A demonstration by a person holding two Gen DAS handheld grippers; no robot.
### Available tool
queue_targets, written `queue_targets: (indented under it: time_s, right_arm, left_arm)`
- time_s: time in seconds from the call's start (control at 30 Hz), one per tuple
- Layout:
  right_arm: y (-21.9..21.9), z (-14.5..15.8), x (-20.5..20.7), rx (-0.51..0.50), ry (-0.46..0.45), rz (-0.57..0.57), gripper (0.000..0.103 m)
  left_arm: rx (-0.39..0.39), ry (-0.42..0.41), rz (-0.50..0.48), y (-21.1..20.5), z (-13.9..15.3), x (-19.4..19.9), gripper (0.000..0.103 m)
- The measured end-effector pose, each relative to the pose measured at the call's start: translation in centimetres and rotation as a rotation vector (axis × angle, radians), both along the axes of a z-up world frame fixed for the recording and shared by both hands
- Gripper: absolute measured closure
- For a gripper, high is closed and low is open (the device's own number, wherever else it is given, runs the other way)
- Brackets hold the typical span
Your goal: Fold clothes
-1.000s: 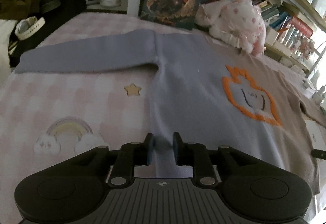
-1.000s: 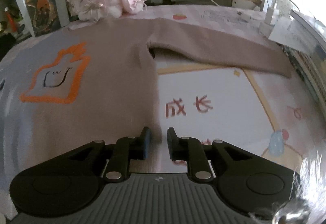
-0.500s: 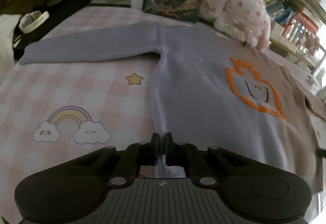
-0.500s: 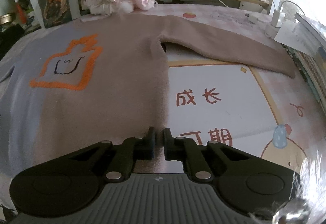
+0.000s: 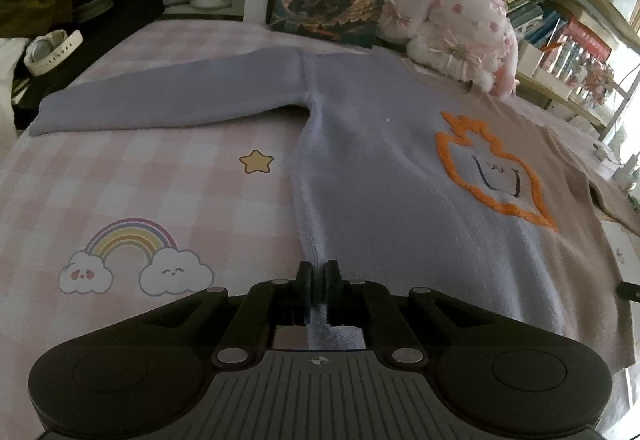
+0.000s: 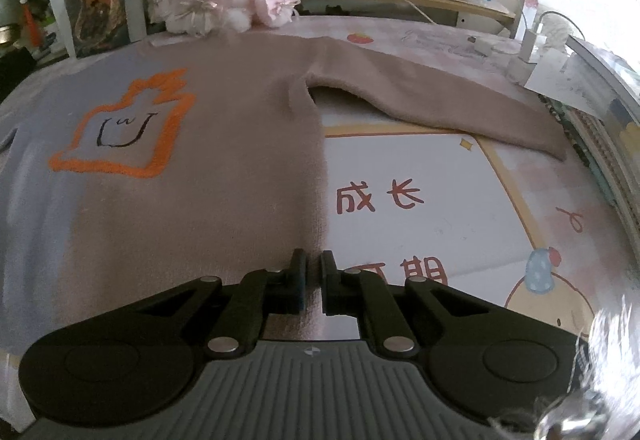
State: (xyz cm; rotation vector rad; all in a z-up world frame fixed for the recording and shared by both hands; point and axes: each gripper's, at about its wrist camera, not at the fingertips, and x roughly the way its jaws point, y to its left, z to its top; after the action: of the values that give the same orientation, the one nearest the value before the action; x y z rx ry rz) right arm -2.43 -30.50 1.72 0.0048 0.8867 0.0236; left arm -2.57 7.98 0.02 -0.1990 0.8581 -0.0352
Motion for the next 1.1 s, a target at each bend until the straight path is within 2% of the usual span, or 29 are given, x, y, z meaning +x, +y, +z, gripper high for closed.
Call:
queue_targets:
  time_s: [0.07,0.1,0.2,0.23,0.27,0.4,0.43,0.47,0.6,0.73,0.93,1.1]
  right_arm:
    - [0.2,0.2,-0.2,-0.008,-0.005,-0.019,0.093]
    - [0.4,0.5,-0.5,-0.006,-0.015,-0.028,0.088]
    - [0.8,1.4,-1.3,0.0,-0.044,-0.056,0.071]
    - [1.1,1.7,-1.7,0.002,-0.056,-0.061,0.063]
    - [1.5,2.0,-2.3,0.002,-0.069,-0.065,0.059]
    - [2.8,2.7,-4.3,0.018,-0.107,-0.095,0.027]
    - [3.1,2.9,-4.8,0.025,-0.118,-0.105,0.02]
    - [3.4,3.0,-5.3,0.031,-0.128,-0.115,0.018]
    - [4.8,3.5,-7.3,0.039,-0.168,-0.14,0.017]
    - [6.1,3.7,-8.4,0.0,-0.195,-0.078,0.017]
    - [6.2,3.9,-7.6,-0.034,-0.222,0.029,0.016]
    - [5.0,3.2,-6.7,0.004,-0.204,0.04,0.016]
  left_arm:
    - [-0.001,-0.014,0.007,0.1,0.3,-0.3,0.092]
    - [0.0,-0.027,0.007,0.1,0.6,-0.6,0.089]
    - [0.011,-0.08,0.016,-0.1,1.7,-1.8,0.063]
    - [0.015,-0.1,0.021,-0.1,2.1,-2.2,0.048]
    - [0.013,-0.113,0.019,-0.3,2.4,-2.6,0.039]
    - [-0.005,-0.138,0.006,-0.9,3.0,-4.2,0.03]
    - [-0.009,-0.14,-0.001,-1.2,3.1,-4.6,0.028]
    - [-0.005,-0.149,-0.014,-1.5,3.1,-5.0,0.026]
    - [0.016,-0.18,-0.053,-2.7,3.4,-6.2,0.025]
    - [0.013,-0.193,-0.055,-3.8,3.7,-6.5,0.024]
    - [0.057,-0.177,-0.047,-6.3,4.2,-6.3,0.024]
    - [0.112,-0.151,-0.058,-7.7,4.0,-7.7,0.024]
